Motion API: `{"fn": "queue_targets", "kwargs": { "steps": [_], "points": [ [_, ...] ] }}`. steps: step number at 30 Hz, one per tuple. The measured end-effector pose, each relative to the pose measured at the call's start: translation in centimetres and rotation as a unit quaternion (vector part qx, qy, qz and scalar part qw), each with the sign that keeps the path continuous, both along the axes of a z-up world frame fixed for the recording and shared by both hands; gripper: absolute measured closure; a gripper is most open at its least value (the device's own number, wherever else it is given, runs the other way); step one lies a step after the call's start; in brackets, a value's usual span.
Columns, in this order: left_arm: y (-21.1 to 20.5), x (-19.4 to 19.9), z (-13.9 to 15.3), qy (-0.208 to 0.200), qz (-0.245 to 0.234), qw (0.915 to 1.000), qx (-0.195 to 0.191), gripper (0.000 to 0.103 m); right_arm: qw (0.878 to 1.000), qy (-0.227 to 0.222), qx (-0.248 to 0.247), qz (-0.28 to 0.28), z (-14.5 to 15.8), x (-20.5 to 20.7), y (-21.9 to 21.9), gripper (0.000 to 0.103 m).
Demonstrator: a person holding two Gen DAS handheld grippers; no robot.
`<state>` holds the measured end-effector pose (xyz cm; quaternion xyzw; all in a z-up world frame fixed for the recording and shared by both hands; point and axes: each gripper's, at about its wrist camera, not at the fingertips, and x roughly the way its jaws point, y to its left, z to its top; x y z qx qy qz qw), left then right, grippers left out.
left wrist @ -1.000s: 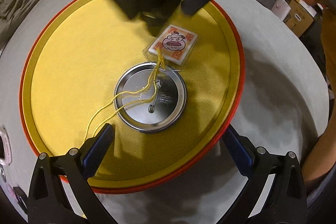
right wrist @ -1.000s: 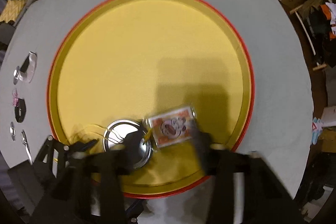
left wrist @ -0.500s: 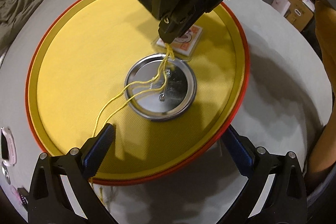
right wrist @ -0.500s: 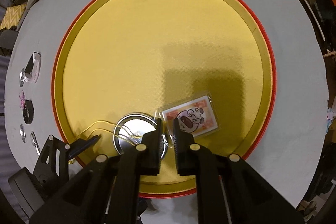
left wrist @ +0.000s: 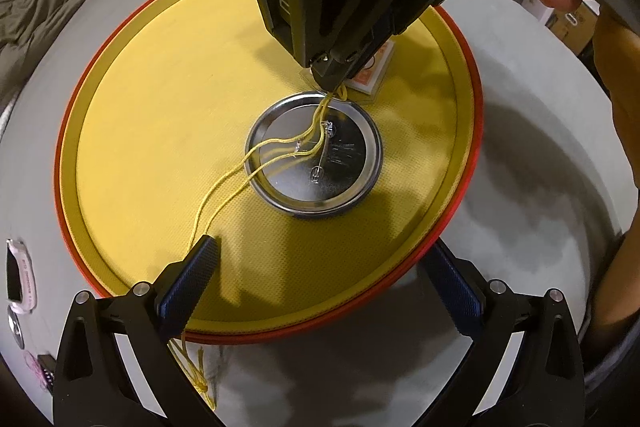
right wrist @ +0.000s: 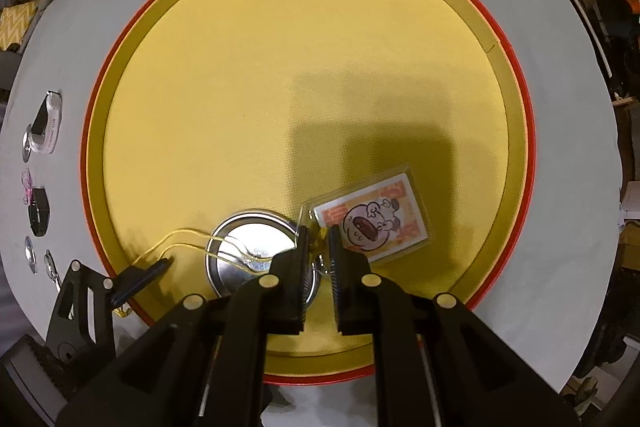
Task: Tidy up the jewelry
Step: 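Grasp the orange cartoon card tag edge with the right tool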
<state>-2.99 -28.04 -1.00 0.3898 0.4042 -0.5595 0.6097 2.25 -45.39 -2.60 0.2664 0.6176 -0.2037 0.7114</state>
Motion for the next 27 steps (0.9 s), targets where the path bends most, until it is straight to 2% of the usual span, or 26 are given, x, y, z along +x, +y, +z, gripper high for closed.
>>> {"fn": "queue_targets", "kwargs": {
  "steps": [9,12,19,24,27],
  "points": [
    [-0.5,-0.4,-0.2,-0.001,0.002,1.0000,-0.002,0.004,0.998,-0.043,0.008,-0.034,1.1,-1.3,-2.1,0.097],
    [-0.1,-0.3,-0.1,0.002,0.003,1.0000,-0.003,0.004,0.998,-0.049,-0.003,-0.042,1.3,-1.5,-2.7,0.097],
    [-0.8,-0.5,1.5,0.025,-0.001,0.9993,-0.029,0.004,0.996,-0.059,-0.001,-0.066,0.9,-2.3,-4.3,0.097],
    [-1.2,-0.3,3.7,0.062,-0.007,0.9958,-0.067,0.005,0.995,-0.070,0.004,-0.070,1.0,-3.0,-4.9,0.097],
    [-2.2,0.3,3.7,0.093,-0.004,0.9932,-0.069,0.005,0.995,-0.075,0.006,-0.070,0.6,-2.6,-4.3,0.097]
  ]
}}
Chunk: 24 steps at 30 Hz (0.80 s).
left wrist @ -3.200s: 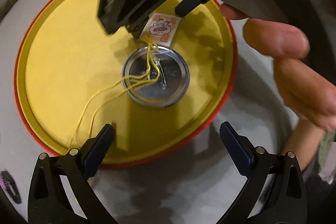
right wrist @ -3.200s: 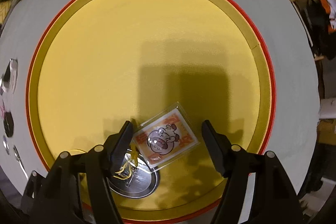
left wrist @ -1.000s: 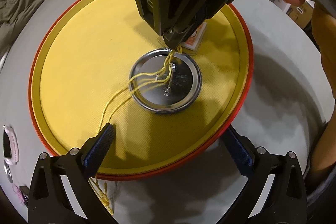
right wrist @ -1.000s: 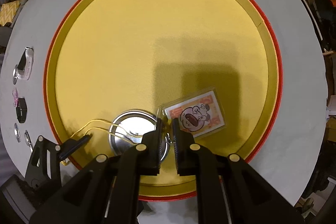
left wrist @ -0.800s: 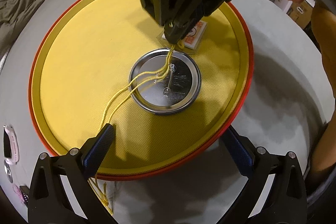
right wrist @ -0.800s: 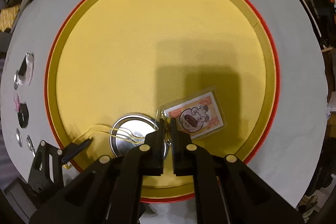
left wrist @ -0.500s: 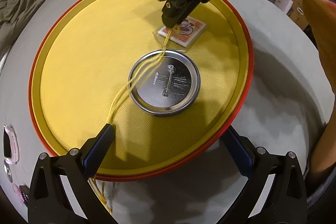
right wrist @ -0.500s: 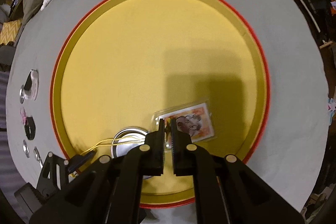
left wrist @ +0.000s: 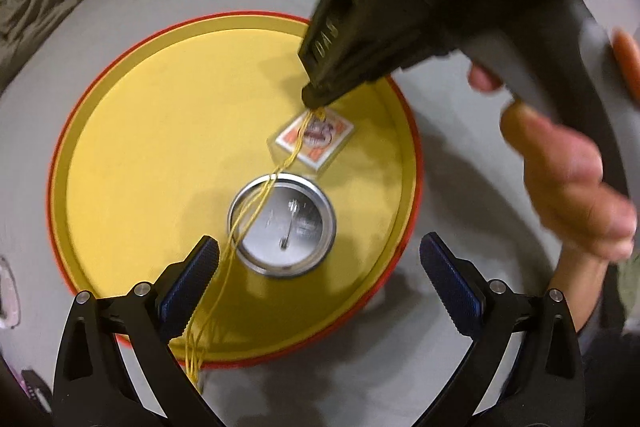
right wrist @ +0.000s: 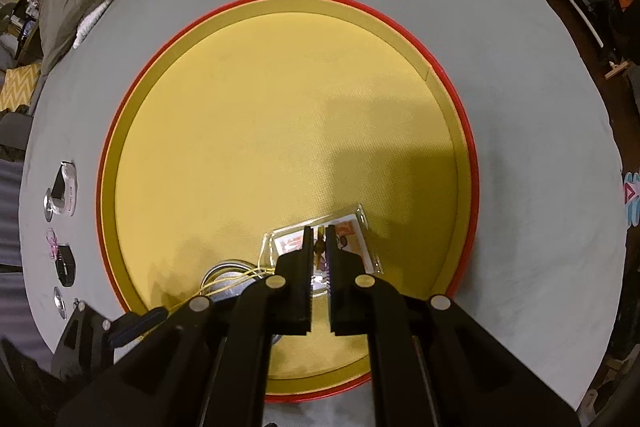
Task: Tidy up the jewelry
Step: 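Grasp the orange cartoon card tag edge with the right tool, then close the left tool on the large silver badge while the right tool lifts the card tag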
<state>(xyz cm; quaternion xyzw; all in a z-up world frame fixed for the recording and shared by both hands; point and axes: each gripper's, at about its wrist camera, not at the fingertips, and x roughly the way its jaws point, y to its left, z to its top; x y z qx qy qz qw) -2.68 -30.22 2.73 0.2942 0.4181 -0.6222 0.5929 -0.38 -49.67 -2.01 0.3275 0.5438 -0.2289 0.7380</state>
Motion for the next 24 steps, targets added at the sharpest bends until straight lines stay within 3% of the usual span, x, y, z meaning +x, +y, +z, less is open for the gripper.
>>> {"fn": "queue_targets", "kwargs": {
  "steps": [3,5,7,8,14,16,20,24],
  "points": [
    [-0.9,0.7,-0.4,0.011,-0.001,0.9999,0.010,0.007,1.000,-0.001,0.002,-0.002,0.6,-0.8,-1.0,0.097],
    [-1.4,0.6,-0.5,0.023,-0.009,0.9996,0.013,0.017,1.000,-0.001,0.001,-0.003,0.5,-0.9,-1.1,0.097],
    [-1.6,0.5,-0.7,0.034,-0.012,0.9991,0.021,0.038,1.000,-0.001,0.001,-0.005,0.2,-0.3,-0.5,0.097],
    [-1.8,0.5,-0.9,0.030,-0.011,0.9991,0.027,0.042,1.000,0.000,0.000,-0.005,0.3,-0.8,-0.8,0.097],
    [-3.0,0.4,-1.6,0.016,-0.006,0.9989,0.044,0.052,1.000,-0.004,0.001,-0.004,0.5,-1.0,-0.8,0.097],
    [-3.3,0.6,-1.7,0.015,-0.002,0.9987,0.049,0.065,1.000,-0.004,0.000,-0.004,0.5,-1.0,-0.8,0.097],
    [-3.8,0.6,-2.2,0.012,0.001,0.9983,0.058,0.069,1.000,-0.005,0.001,-0.004,0.6,-1.1,-0.8,0.097],
    [-4.4,0.9,-2.3,0.015,0.009,0.9982,0.058,0.079,1.000,-0.006,0.000,-0.003,0.6,-1.0,-0.7,0.097]
  ]
}}
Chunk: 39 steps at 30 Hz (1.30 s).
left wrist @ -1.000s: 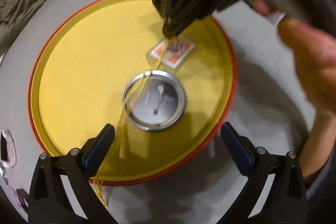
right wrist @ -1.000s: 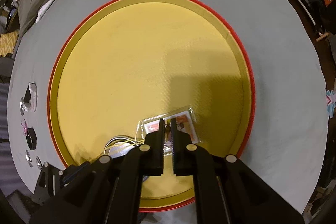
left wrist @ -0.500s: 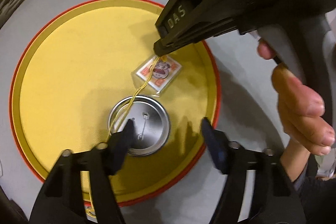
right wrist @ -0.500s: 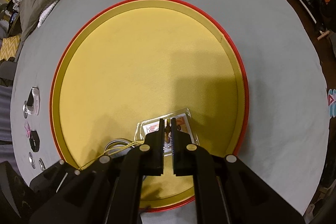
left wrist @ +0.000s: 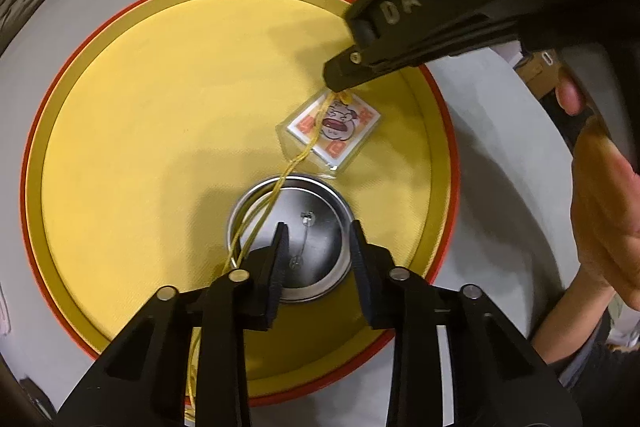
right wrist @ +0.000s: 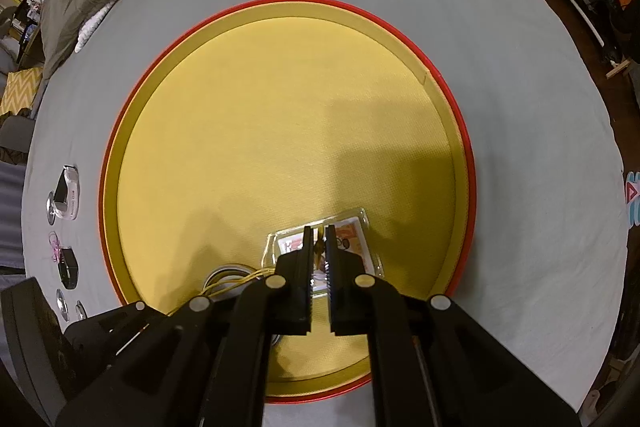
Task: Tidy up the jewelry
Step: 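Close the left tool on the large silver badge while the right tool lifts the card tag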
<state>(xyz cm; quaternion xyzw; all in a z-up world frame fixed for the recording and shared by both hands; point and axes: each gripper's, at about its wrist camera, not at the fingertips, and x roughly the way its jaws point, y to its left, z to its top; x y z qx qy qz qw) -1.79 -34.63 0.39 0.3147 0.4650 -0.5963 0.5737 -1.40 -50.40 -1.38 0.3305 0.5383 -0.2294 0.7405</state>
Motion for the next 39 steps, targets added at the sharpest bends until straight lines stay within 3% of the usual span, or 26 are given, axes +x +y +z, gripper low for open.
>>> {"fn": "queue_targets", "kwargs": {
  "steps": [6,15,27,39],
  "points": [
    [0.2,0.9,-0.4,-0.002,0.006,1.0000,-0.001,0.102,1.000,-0.001,-0.001,0.000,0.0,0.1,0.1,0.097],
    [0.0,-1.2,0.2,-0.072,0.006,0.9973,-0.015,0.103,1.000,-0.005,-0.002,-0.001,0.2,0.2,0.1,0.097],
    [1.3,-0.4,3.6,-0.044,0.027,0.9977,-0.045,0.103,0.999,-0.037,0.001,-0.016,1.2,-0.4,-0.4,0.097],
    [5.6,1.0,9.2,-0.055,0.045,0.9941,-0.082,0.103,0.997,-0.076,-0.028,0.002,4.1,-0.5,1.5,0.097]
  ]
}}
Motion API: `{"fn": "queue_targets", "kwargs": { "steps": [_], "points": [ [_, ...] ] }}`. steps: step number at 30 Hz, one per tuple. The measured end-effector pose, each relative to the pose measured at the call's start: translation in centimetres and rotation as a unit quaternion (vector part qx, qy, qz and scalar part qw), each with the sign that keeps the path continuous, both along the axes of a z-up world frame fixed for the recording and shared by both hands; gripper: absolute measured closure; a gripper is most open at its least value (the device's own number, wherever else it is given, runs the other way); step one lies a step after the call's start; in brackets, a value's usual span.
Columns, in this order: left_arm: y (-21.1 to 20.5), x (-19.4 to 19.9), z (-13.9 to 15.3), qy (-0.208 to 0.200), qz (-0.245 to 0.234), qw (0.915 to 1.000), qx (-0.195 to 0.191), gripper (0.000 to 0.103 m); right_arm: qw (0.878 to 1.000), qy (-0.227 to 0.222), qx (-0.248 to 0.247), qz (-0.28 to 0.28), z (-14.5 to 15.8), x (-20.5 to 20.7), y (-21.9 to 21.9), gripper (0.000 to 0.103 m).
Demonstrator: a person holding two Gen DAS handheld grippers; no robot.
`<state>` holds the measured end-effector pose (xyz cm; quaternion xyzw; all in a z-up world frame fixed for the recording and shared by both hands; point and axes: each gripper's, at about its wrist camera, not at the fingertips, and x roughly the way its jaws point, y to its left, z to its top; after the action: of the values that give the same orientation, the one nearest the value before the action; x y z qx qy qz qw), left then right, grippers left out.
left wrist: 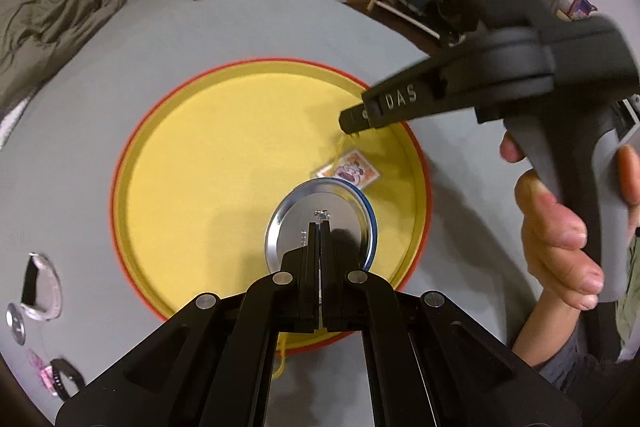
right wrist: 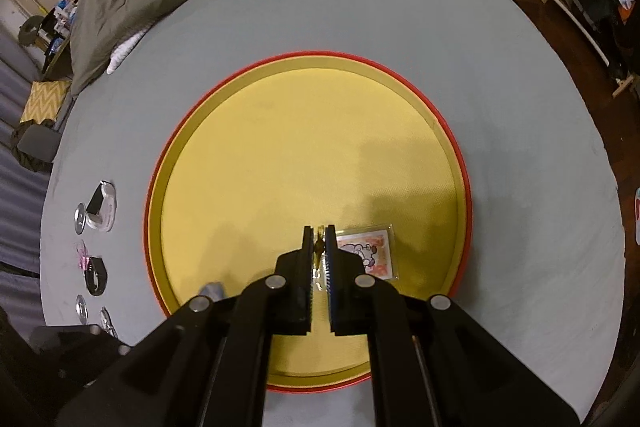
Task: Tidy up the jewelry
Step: 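Close the left tool on the large silver badge while the right tool lifts the card tag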
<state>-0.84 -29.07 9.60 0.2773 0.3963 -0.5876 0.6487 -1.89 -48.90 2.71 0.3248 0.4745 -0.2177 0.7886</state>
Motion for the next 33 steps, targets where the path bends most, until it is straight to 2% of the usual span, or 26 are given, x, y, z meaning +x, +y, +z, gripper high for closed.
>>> {"fn": "queue_targets", "kwargs": {
  "steps": [5,11,16,21,27,30,33],
  "points": [
    [2.3,1.0,2.0,-0.011,0.020,0.9997,-0.014,0.103,1.000,-0.025,0.002,0.016,1.1,0.1,0.9,0.097],
    [7.3,3.2,3.4,-0.024,0.062,0.9978,-0.008,0.103,0.999,-0.038,-0.032,0.022,3.4,0.3,3.6,0.097],
    [12.9,5.4,5.7,-0.029,0.097,0.9948,-0.010,0.103,0.996,-0.026,-0.086,0.014,6.1,0.7,6.8,0.097],
    [18.0,7.8,7.7,-0.029,0.129,0.9911,-0.014,0.103,0.997,-0.019,-0.067,0.027,8.0,2.5,7.7,0.097],
    [22.0,10.5,9.2,-0.039,0.157,0.9868,-0.010,0.103,0.998,0.006,-0.055,0.038,10.9,5.4,8.7,0.097],
    [23.3,11.4,9.6,-0.045,0.168,0.9848,-0.007,0.103,0.997,0.009,-0.055,0.046,13.0,5.9,9.8,0.097],
    [24.1,11.8,10.1,-0.051,0.170,0.9841,0.002,0.103,0.995,0.016,-0.079,0.052,16.0,6.3,11.4,0.097]
  ]
}}
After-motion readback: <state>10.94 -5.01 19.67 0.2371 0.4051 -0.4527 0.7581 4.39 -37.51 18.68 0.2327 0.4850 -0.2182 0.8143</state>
